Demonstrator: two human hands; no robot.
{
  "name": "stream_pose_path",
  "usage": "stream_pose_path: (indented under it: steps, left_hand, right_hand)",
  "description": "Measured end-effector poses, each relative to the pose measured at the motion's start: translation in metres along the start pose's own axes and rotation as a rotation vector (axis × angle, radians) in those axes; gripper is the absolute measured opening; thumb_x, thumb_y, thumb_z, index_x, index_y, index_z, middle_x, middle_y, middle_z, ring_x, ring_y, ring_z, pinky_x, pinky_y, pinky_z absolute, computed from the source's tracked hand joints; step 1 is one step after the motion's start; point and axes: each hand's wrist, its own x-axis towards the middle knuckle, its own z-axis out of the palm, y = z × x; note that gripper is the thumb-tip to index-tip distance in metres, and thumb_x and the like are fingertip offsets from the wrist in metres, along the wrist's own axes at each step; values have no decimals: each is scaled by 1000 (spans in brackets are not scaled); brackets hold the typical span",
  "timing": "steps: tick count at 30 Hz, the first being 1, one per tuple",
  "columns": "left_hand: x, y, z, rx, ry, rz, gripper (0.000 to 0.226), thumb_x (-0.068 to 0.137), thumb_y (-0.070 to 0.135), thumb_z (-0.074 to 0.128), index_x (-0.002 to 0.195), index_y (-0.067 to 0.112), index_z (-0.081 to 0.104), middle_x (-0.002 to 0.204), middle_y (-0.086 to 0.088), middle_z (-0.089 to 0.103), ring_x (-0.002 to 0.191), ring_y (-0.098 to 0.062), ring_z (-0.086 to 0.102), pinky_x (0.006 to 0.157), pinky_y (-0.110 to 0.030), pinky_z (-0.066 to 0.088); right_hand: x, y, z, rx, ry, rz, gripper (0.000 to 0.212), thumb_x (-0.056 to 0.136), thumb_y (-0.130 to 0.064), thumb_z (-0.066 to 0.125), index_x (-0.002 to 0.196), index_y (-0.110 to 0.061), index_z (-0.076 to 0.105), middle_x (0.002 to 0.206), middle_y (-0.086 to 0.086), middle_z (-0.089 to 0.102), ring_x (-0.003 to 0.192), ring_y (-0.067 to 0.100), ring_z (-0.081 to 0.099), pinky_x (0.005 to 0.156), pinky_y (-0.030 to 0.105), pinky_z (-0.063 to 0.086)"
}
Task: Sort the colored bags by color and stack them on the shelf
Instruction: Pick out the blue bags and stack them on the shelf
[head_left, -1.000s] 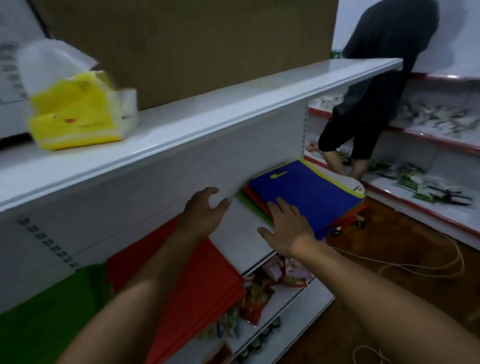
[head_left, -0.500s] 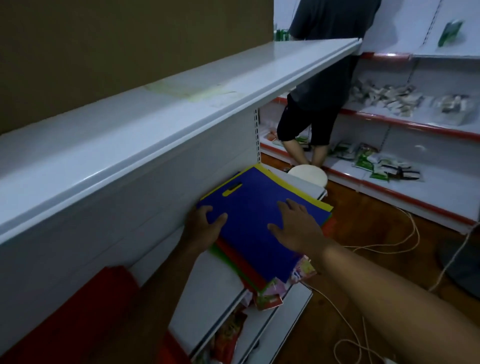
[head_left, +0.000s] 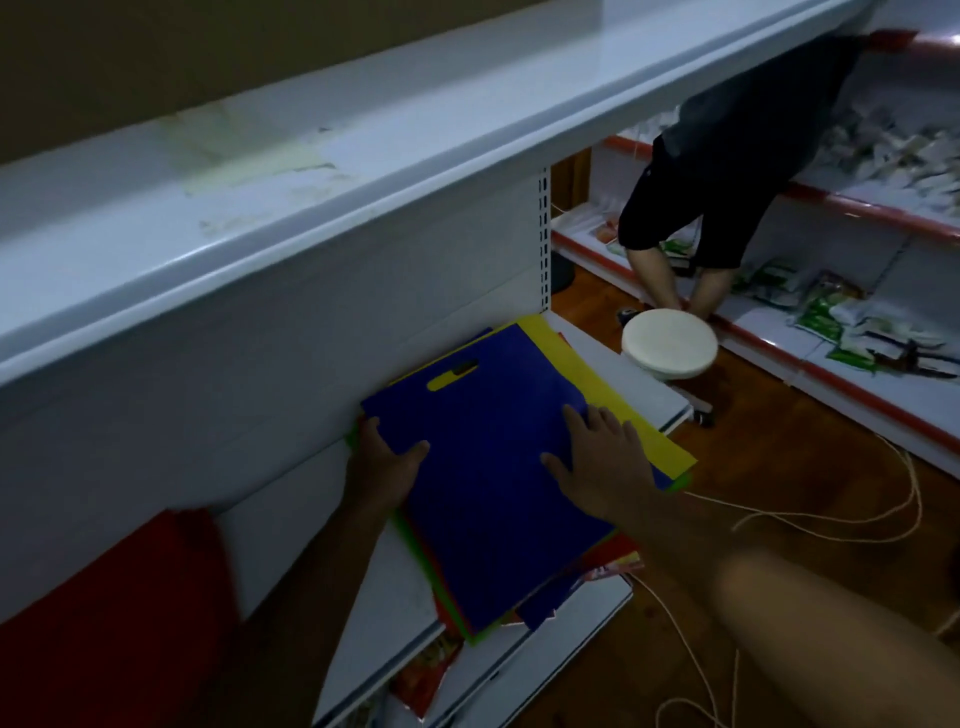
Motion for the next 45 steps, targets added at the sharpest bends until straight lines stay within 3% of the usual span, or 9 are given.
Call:
stream_pose_path:
  steps: [4,8,17,21,25,29,34,40,45]
  left_hand:
    - [-2,-1,-5,-212,176,-60,84,77,18,78,145,7,32,144,-13,45,123,-31,52,100,-47,47]
    - [-15,3,-8,-383,98,-16,26,92,14,62,118,15,61,119,-8,64,88,-17,64,76,-28,52]
    - [-61,5,-80,-793,60,49,27,98,12,51,123,17,60,115,-1,68,103,-18,66,83,-32,55]
    - [-90,-22,-138,-747,227,27,19,97,14,54,110,21,66,112,-3,68,103,-21,65,87,-37,54]
    - [-133,-72,-208,-673,343,18,16,98,18,53,104,25,65,106,1,68,96,-17,65,79,-31,54]
    - [-186,-142,-290,-635,489,35,19,98,15,52,112,21,65,103,5,67,95,-15,65,84,-29,53]
    - [-251,-229,-398,-558,619,8,22,99,9,48,119,13,58,109,0,64,93,-13,63,77,-25,52]
    - [-301,-311,-505,-301,744,-28,20,96,8,52,114,5,60,111,-6,65,96,-20,63,73,-24,52]
    - [-333,-361,-556,-271,894,-79,34,88,2,60,121,6,57,111,-10,66,99,-27,65,89,-46,54]
  right_hand:
    - [-4,1,-3,64,121,-80,73,96,-53,45,153,-16,18,144,10,40,135,30,34,114,40,29]
    - [-2,2,-11,194,96,-87,79,91,-46,59,152,-14,18,141,11,43,131,31,38,108,41,36]
    - [-15,-47,-36,647,64,-199,78,91,-38,64,152,-22,18,147,2,42,130,27,46,105,44,44]
    - [-39,-102,-36,688,87,-278,69,97,-13,55,154,-18,15,140,10,51,113,28,59,81,29,49]
    - [-77,-179,-25,689,87,-468,65,93,-2,50,150,-23,29,144,3,46,120,24,54,88,24,46]
    - [-127,-275,-3,641,7,-558,53,93,-4,51,143,-20,43,144,5,43,85,14,58,71,21,47]
    - [-196,-404,35,579,-41,-685,53,93,-3,49,145,-13,42,148,6,39,130,19,44,101,17,31]
    - [-253,-528,73,560,-108,-764,54,92,-3,50,145,-11,41,148,7,36,118,23,52,87,26,47]
    - [-279,-611,114,529,-211,-848,54,94,-6,50,147,-12,39,150,5,34,133,23,40,104,18,30]
